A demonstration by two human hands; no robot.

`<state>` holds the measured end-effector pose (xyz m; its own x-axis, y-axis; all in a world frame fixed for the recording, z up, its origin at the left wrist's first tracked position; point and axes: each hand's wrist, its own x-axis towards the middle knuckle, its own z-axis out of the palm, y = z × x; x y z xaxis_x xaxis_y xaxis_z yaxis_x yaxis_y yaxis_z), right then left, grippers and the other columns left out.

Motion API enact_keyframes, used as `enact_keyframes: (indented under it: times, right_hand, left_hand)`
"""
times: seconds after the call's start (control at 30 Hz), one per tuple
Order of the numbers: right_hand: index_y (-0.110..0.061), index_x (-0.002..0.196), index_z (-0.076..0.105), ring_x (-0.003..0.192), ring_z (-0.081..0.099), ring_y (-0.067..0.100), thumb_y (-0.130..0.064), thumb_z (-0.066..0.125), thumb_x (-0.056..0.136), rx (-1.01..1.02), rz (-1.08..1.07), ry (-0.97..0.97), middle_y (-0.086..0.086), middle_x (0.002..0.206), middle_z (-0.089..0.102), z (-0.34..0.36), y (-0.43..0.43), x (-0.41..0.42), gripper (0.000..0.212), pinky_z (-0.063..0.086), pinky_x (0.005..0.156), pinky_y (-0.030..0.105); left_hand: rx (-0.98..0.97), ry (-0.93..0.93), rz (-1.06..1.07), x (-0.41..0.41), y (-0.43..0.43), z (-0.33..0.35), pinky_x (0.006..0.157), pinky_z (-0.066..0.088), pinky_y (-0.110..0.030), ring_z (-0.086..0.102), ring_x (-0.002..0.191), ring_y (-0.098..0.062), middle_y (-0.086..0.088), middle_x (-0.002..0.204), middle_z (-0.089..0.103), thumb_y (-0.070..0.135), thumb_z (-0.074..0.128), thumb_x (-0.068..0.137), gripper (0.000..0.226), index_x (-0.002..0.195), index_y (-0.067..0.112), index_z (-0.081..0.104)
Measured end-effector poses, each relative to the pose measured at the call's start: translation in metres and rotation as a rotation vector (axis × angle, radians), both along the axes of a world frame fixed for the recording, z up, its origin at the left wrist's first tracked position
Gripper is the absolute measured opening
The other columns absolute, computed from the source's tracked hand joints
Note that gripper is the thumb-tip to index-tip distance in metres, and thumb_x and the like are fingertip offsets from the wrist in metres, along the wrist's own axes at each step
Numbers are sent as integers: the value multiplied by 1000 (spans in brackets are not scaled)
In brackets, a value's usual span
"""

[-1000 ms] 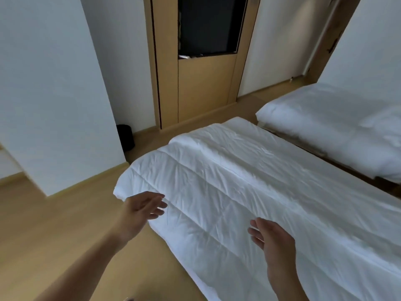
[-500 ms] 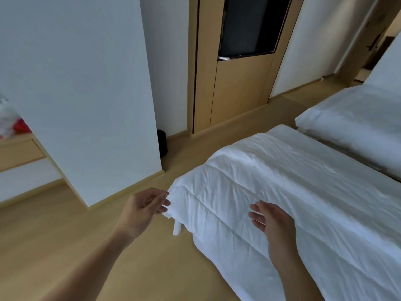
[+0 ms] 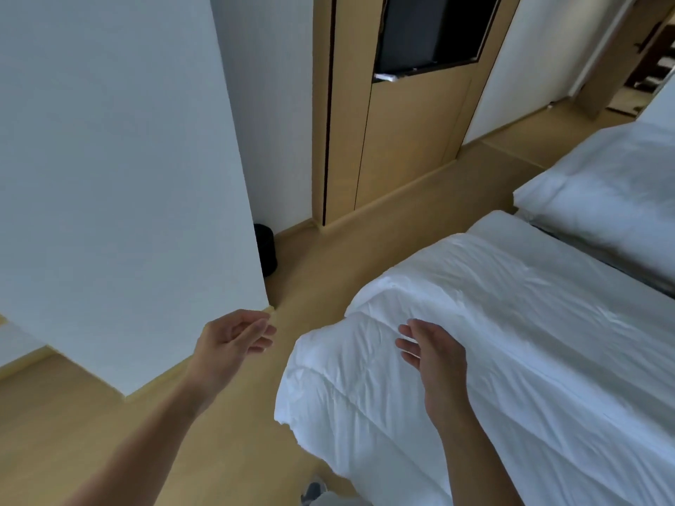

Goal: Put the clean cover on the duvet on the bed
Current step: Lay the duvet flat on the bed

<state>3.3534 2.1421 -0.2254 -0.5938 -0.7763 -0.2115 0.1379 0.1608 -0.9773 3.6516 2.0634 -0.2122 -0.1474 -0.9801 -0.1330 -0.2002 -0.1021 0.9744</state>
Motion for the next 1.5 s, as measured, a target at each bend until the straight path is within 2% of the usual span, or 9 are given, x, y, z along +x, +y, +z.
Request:
enact_keyframes:
  times: [0.3, 0.57, 0.8, 1.0, 1.17, 1.23, 1.3, 1.4, 1.5]
  right_hand:
    - [-23, 92, 75, 85, 74, 13, -23, 68, 95, -22, -9, 127, -7, 89, 77, 8, -186, -21, 8, 60, 76, 32]
    - [-25, 90, 75, 82, 75, 13, -21, 69, 94, 35, -302, 44, -5, 89, 77, -43, -322, -48, 8, 60, 73, 30]
    - [-22, 99, 74, 85, 73, 13, -28, 72, 92, 249, -669, -175, 0, 98, 76, -83, -394, -73, 9, 60, 72, 29]
    - [-21, 138, 56, 108, 65, 26, -47, 75, 87, 402, -1008, -302, 2, 127, 63, -144, -419, -150, 60, 54, 98, 48]
    - [-16, 157, 27, 129, 52, 37, -50, 79, 81, 425, -1371, -655, 14, 149, 46, -245, -432, -226, 98, 48, 101, 45]
    - [-15, 157, 22, 134, 48, 37, -50, 83, 77, 405, -1479, -741, 16, 152, 44, -284, -440, -265, 107, 44, 106, 42]
    - [-16, 155, 25, 129, 52, 36, -45, 85, 76, 389, -1599, -793, 18, 147, 49, -311, -447, -307, 104, 45, 107, 42]
    - [-22, 150, 31, 105, 64, 34, -23, 76, 79, 447, -1759, -795, 16, 122, 67, -318, -476, -367, 84, 53, 92, 40]
    - [-18, 157, 25, 99, 67, 29, -18, 60, 94, 488, -1689, -604, 7, 99, 70, -295, -539, -423, 72, 51, 84, 34]
  left_hand:
    - [-12, 43, 70, 22, -182, 22, 79, 63, -40, 74, 84, -34, -15, 93, 76, 15, 62, 96, 17, 99, 18, 78]
    - [-2, 11, -154, -35, -404, -22, 69, 63, -30, 74, 73, -27, -18, 87, 76, 3, 59, 97, 22, 94, 13, 78]
    - [62, -252, -690, -157, -534, -67, 78, 61, -39, 75, 80, -18, -2, 84, 77, 16, 67, 95, 11, 102, 21, 74]
    - [4, -478, -1192, -299, -568, -87, 80, 57, -25, 71, 84, -5, 13, 89, 75, 33, 62, 99, 8, 103, 32, 69]
    - [-15, -694, -1650, -450, -563, -128, 68, 47, -8, 69, 73, 0, 1, 86, 70, 11, 69, 94, 11, 95, 21, 72]
    - [-140, -736, -2075, -510, -564, -145, 59, 46, -7, 65, 56, 6, -4, 77, 66, 1, 61, 98, 23, 81, 14, 70]
    - [-132, -785, -2091, -575, -566, -167, 47, 45, -10, 66, 47, -8, -9, 61, 64, -7, 59, 97, 35, 66, 3, 70]
    - [-564, -999, -2223, -679, -558, -187, 70, 46, -7, 72, 88, -12, 9, 87, 68, 28, 71, 90, 13, 101, 21, 74]
    - [-491, -973, -2195, -768, -533, -199, 94, 47, -21, 61, 110, -8, 10, 122, 61, 64, 67, 84, 62, 135, 31, 57]
